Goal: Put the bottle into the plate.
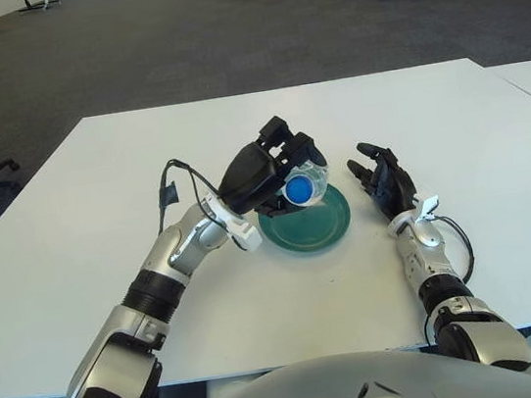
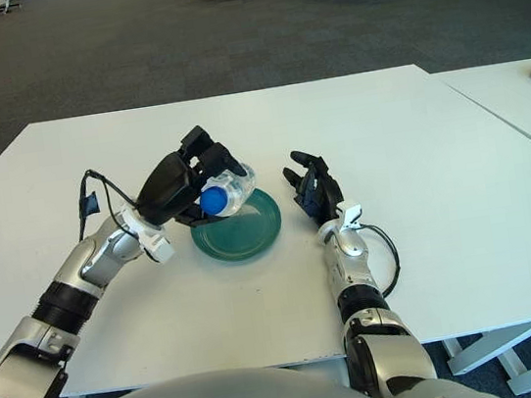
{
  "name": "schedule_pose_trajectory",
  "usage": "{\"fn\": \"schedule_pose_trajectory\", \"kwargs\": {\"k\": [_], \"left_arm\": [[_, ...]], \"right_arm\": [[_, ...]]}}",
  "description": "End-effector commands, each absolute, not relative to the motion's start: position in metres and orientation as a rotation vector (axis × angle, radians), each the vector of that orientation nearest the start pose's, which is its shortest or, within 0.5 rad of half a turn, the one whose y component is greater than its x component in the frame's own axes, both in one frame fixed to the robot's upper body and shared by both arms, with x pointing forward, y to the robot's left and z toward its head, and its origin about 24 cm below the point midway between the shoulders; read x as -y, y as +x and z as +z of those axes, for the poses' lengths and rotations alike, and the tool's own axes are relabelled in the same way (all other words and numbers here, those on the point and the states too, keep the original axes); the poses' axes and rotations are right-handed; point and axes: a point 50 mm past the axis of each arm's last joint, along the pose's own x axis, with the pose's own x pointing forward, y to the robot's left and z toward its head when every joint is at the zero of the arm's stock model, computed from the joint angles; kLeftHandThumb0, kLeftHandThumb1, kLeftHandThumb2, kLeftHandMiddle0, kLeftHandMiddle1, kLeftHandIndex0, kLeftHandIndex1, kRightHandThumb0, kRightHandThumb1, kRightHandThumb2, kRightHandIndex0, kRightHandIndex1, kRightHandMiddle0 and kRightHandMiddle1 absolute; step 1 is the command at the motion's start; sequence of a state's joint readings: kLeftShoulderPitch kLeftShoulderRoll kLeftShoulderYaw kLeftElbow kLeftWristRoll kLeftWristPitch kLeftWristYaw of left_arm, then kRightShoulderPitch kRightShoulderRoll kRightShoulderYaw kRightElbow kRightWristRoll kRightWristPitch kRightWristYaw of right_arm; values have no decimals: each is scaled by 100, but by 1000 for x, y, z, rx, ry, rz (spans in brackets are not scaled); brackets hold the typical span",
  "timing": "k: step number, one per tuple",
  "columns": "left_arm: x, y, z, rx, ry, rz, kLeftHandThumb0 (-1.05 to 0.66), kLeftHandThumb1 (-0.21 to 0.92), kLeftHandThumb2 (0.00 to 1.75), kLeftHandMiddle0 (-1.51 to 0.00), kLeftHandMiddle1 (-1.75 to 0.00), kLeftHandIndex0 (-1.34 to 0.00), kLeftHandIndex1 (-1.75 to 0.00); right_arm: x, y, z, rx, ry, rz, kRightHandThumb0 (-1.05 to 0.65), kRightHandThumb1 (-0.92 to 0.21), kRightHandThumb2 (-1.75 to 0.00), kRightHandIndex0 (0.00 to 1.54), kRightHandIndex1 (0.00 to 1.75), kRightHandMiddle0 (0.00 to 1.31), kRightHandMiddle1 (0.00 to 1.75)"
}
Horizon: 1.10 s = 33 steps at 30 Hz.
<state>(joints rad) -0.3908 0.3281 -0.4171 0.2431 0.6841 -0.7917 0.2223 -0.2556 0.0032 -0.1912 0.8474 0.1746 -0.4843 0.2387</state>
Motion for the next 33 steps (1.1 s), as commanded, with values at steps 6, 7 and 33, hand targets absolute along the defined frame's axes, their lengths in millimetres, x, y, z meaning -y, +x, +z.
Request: {"fn": "schedule_pose_trajectory", "kwargs": {"k": [6, 7, 33], "left_arm": [[-52, 273, 120, 998, 734, -634, -44, 40, 121, -110, -175, -54, -175], [-51, 273, 119, 993, 722, -635, -44, 40, 121, -110, -175, -54, -175], [-45, 288, 86, 439, 321, -723, -43, 41, 119, -113, -175, -53, -175]], "right_arm": [[158, 254, -55, -169, 234, 39, -84, -92, -105, 48, 0, 8, 89], [158, 254, -54, -167, 234, 40, -84, -92, -105, 48, 0, 8, 89], [157, 249, -56, -160, 248, 53, -82, -92, -104, 46, 0, 1, 87]]}}
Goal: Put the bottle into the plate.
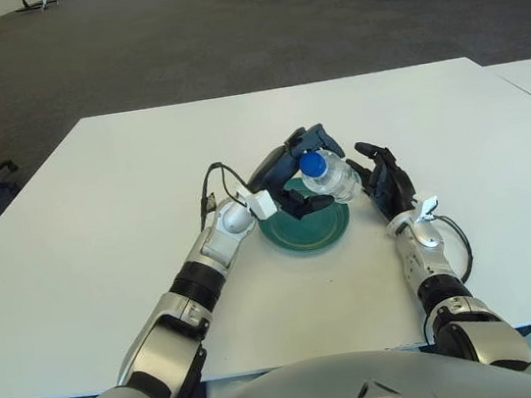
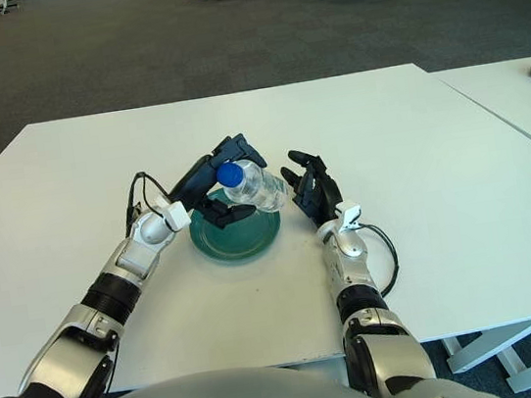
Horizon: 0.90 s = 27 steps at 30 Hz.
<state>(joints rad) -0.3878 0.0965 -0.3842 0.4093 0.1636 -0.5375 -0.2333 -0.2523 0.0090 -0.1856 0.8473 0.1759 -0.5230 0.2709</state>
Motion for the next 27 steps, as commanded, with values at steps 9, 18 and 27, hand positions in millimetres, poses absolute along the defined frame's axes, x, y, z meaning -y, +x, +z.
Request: {"fn": "schedule_pose_trajectory", "kwargs": {"k": [9, 18, 27], "left_arm": [[-46, 292, 87, 276, 280, -677, -44, 41, 119, -114, -175, -53, -175], [-47, 294, 88, 223, 241, -659, -44, 39, 122, -114, -175, -55, -175], [-48, 296, 89, 227, 247, -642, -45, 38, 124, -115, -175, -56, -175]], "right_arm": [[158, 248, -57, -169, 260, 38, -84, -92, -105, 44, 0, 5, 89], [159, 248, -57, -173, 243, 31, -86, -92, -106, 43, 0, 8, 89], [160, 247, -58, -185, 248, 24, -86, -92, -106, 42, 0, 8, 89]]}}
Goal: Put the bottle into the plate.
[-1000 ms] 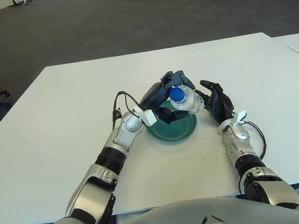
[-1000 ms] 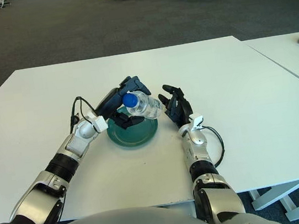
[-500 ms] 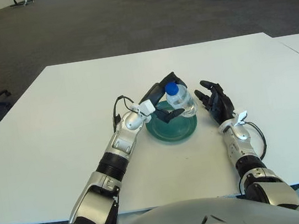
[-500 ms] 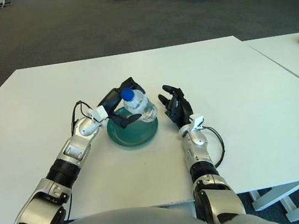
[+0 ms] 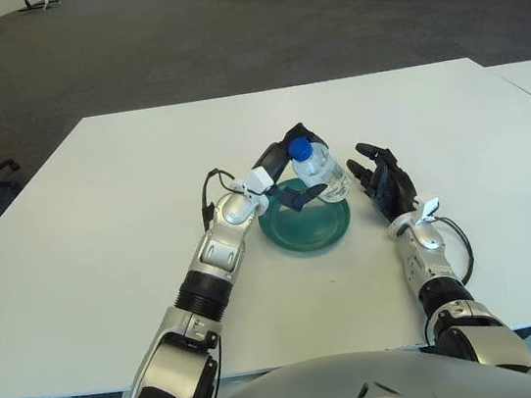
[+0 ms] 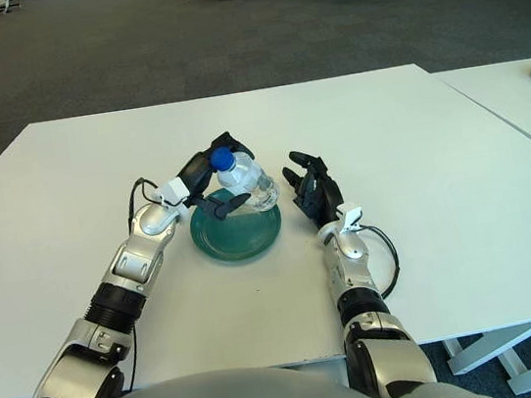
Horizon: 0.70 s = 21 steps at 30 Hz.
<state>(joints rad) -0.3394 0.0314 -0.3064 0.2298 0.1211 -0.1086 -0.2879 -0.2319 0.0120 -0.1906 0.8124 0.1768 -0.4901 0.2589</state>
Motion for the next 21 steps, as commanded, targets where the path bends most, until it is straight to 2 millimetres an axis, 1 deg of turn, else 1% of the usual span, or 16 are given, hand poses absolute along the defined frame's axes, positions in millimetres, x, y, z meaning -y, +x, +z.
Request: {"fn": "schedule_pose_trajectory", "kwargs": {"k": [1, 10, 21], "left_arm": [[-48, 296, 89, 228, 248, -641, -45, 37, 124, -115, -175, -56, -175], [-51, 299, 94, 240, 263, -620, -45, 37, 125, -116, -175, -56, -175], [-55, 304, 107, 243, 382, -624, -45, 36, 125, -116, -175, -57, -175]], "right_arm": [[161, 247, -58, -185, 248, 24, -86, -92, -106, 42, 0, 8, 88], [160, 246, -58, -194, 254, 17, -86, -92, -105, 43, 1, 5, 88], [161, 246, -58, -201, 254, 17, -86, -92, -105, 46, 2, 6, 88]]}}
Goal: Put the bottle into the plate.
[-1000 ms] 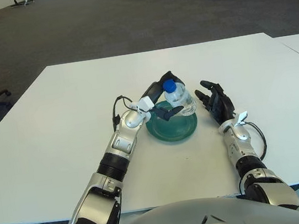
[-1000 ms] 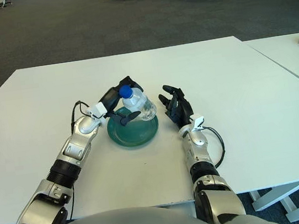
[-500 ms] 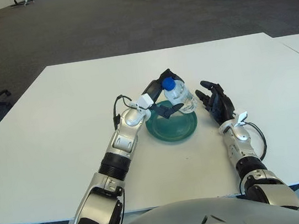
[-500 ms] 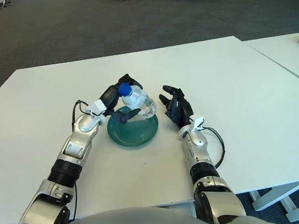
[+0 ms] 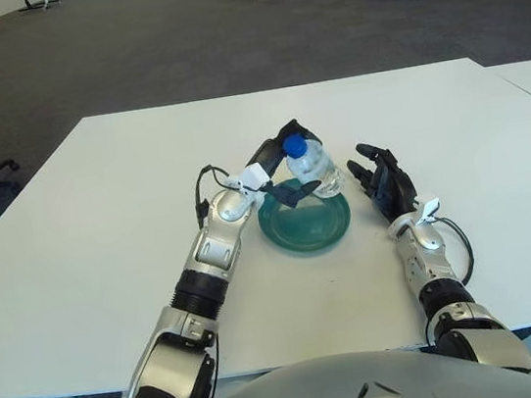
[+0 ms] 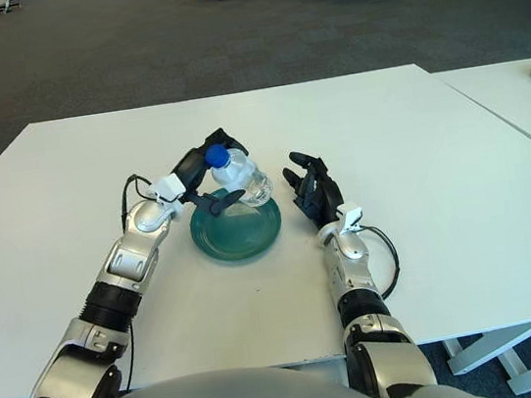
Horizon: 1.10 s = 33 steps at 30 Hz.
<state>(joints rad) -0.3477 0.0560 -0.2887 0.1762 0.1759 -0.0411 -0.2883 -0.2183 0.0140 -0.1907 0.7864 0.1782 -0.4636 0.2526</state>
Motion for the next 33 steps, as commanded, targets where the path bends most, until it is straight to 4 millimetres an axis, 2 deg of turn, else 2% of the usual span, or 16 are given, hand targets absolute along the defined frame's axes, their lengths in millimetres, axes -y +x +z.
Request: {"fn": "schedule_pose_trajectory", "kwargs": {"k": [1, 12, 33], "left_arm": [[-55, 304, 108, 242, 391, -626, -45, 36, 125, -116, -175, -57, -175], [-66, 323, 128, 193, 492, -674, -45, 36, 125, -116, -175, -57, -175], [-77, 331, 126, 171, 540, -699, -45, 35, 127, -115, -175, -58, -175]], "right_arm": [[161, 246, -58, -201, 252, 17, -86, -92, -105, 46, 2, 6, 88], [160, 244, -59, -203, 238, 21, -87, -92, -106, 47, 2, 4, 88], [158, 242, -59, -199, 217, 15, -88, -92, -106, 47, 1, 4, 88]]}}
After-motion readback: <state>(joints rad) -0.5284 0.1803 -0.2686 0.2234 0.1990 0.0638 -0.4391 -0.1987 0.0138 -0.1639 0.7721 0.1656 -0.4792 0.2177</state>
